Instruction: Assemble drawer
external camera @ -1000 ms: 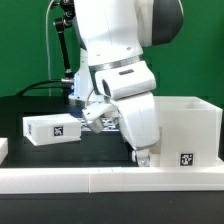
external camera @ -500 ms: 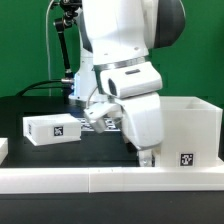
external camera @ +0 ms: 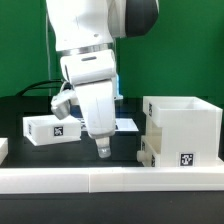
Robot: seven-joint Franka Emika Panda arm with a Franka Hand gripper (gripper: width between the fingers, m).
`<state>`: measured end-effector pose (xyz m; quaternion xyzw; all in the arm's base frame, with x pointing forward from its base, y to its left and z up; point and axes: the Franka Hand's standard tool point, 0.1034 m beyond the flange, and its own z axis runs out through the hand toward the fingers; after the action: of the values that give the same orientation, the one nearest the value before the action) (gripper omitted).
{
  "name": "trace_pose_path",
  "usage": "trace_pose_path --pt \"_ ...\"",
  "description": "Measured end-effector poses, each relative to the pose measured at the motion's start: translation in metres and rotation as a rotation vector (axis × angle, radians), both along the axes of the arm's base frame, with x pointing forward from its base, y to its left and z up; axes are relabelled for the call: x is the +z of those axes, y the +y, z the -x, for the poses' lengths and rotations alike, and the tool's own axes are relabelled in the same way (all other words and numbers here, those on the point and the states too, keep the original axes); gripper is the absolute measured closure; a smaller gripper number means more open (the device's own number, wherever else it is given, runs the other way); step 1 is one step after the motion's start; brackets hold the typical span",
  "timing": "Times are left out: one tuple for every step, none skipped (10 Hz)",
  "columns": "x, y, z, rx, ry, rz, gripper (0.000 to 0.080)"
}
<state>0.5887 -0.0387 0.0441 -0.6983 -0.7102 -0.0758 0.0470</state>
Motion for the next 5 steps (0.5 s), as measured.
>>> trace_pose_path --pt "0.009 -0.009 0.009 -0.020 -0.017 0.013 0.0150" --pt "0.017 -0.019 0.026 -0.045 -0.022 0.027 0.0150" --pt "0.023 -0.027 0.040 -0.061 -0.019 0.039 0.0150" --pt "0.031 -0.034 0.045 -0.074 -0.014 0.047 0.0150" --pt "0.042 -0.037 0.043 -0.074 -0.004 0.053 0.0150"
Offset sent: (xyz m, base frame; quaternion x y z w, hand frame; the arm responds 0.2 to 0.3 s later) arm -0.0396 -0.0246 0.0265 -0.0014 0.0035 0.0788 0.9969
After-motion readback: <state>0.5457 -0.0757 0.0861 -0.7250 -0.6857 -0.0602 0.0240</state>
